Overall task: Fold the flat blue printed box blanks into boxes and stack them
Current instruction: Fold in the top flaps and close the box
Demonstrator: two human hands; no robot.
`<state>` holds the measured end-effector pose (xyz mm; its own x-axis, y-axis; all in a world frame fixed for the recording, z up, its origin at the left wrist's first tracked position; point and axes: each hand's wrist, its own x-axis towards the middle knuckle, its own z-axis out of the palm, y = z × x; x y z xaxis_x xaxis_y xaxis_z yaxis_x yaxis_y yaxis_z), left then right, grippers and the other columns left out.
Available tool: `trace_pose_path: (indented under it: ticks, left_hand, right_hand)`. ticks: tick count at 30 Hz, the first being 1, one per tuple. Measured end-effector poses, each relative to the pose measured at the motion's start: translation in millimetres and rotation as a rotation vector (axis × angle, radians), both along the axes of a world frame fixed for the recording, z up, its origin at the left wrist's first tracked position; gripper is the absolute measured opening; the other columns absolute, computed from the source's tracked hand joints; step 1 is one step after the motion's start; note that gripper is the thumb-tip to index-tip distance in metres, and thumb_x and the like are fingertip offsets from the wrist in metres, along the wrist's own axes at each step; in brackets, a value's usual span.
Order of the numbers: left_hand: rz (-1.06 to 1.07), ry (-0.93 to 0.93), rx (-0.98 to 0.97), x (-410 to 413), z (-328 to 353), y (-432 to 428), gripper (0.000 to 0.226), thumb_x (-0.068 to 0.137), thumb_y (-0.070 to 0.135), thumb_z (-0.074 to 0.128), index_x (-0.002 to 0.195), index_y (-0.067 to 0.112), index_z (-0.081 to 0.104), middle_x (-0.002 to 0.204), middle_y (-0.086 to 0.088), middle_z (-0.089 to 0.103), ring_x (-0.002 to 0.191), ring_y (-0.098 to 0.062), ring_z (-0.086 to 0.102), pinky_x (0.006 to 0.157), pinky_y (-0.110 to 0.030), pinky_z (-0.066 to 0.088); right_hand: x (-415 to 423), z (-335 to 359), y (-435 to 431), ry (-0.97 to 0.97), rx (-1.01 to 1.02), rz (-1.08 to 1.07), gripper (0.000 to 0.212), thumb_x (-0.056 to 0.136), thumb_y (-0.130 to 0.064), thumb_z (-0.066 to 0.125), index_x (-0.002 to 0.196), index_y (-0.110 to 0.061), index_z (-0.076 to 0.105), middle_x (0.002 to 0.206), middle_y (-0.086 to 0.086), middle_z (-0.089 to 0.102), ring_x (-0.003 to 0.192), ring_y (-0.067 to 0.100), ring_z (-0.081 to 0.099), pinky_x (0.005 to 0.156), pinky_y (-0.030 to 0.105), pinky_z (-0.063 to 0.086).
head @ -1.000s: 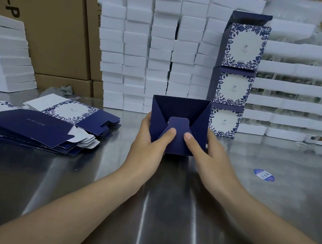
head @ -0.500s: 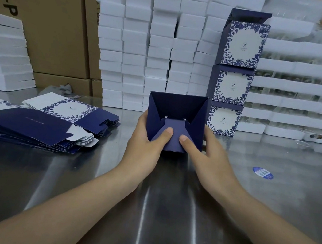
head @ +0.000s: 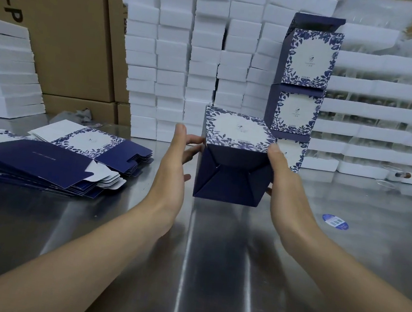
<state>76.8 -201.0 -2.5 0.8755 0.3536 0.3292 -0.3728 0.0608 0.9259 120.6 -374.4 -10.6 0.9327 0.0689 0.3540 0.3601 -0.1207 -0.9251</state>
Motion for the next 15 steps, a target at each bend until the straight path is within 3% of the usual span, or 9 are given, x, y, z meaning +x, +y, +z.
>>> trace_pose_path:
  ticks: [2, 5, 7, 9, 11, 13, 15]
  left_hand:
    - [0.011, -0.022, 0.008, -1.1, 1.2, 0.6, 0.062, 0.096, 0.08, 0.033, 0.123, 0.034, 0.064, 0.135, 0.009, 0.071, 0.135, -0.01, 0.058, 0.12, -0.055, 0.035]
    - [0.016, -0.056, 0.015, 0.4, 1.0, 4.4, 0.047, 0.083, 0.081, 0.045, 0.122, 0.057, 0.052, 0.139, 0.026, 0.06, 0.134, 0.003, 0.052, 0.122, -0.049, 0.036]
    - [0.01, -0.076, 0.037, 1.1, 0.0, 5.4, 0.042, 0.083, 0.081, 0.053, 0.12, 0.061, 0.051, 0.121, 0.041, 0.059, 0.117, 0.025, 0.049, 0.12, -0.041, 0.037]
    - [0.026, -0.103, 0.079, 0.8, -1.2, 3.2, 0.041, 0.092, 0.072, 0.059, 0.129, 0.053, 0.054, 0.106, 0.048, 0.064, 0.103, 0.033, 0.051, 0.107, -0.026, 0.041]
    - [0.045, -0.13, 0.122, 1.1, -2.3, 0.0, 0.03, 0.101, 0.057, 0.055, 0.13, 0.046, 0.056, 0.103, 0.054, 0.062, 0.103, 0.032, 0.052, 0.094, -0.014, 0.043]
    - [0.061, -0.127, 0.137, 1.6, -3.6, -1.0, 0.025, 0.105, 0.05, 0.053, 0.129, 0.045, 0.058, 0.104, 0.053, 0.062, 0.104, 0.031, 0.053, 0.096, -0.014, 0.043]
    - [0.074, -0.109, 0.16, 2.8, -5.5, 0.0, 0.018, 0.107, 0.046, 0.052, 0.124, 0.047, 0.059, 0.103, 0.054, 0.062, 0.105, 0.031, 0.053, 0.105, -0.024, 0.044]
  right_hand:
    - [1.5, -0.1, -0.6, -0.073, -0.004, 0.028, 0.037, 0.083, -0.044, 0.051, 0.106, -0.028, 0.074, 0.105, -0.019, 0.076, 0.101, 0.007, 0.066, 0.089, 0.029, 0.049]
    - [3.6, -4.0, -0.2, -0.164, -0.041, 0.021, 0.053, 0.083, 0.0, 0.052, 0.128, -0.028, 0.064, 0.125, -0.014, 0.07, 0.116, -0.004, 0.062, 0.086, 0.015, 0.047]
    - [4.3, -6.4, 1.2, -0.204, -0.078, -0.018, 0.059, 0.087, 0.008, 0.054, 0.133, -0.029, 0.059, 0.131, -0.014, 0.067, 0.126, -0.002, 0.057, 0.097, 0.018, 0.047]
    - [3.6, -7.6, 1.9, -0.201, -0.078, -0.013, 0.057, 0.087, 0.0, 0.062, 0.135, -0.03, 0.057, 0.132, -0.017, 0.065, 0.129, -0.002, 0.055, 0.111, 0.029, 0.045]
    - [0.7, -6.5, 3.1, -0.178, -0.089, 0.001, 0.058, 0.08, -0.02, 0.067, 0.134, -0.034, 0.055, 0.131, -0.023, 0.064, 0.128, -0.006, 0.055, 0.115, 0.033, 0.045]
    - [-2.5, -5.0, 3.8, -0.141, -0.094, 0.025, 0.062, 0.074, -0.039, 0.069, 0.135, -0.039, 0.055, 0.132, -0.026, 0.065, 0.128, -0.006, 0.056, 0.115, 0.035, 0.045]
    - [-4.8, -3.3, 3.8, -0.099, -0.094, 0.051, 0.067, 0.074, -0.063, 0.072, 0.135, -0.038, 0.06, 0.13, -0.024, 0.068, 0.126, -0.004, 0.059, 0.115, 0.038, 0.045]
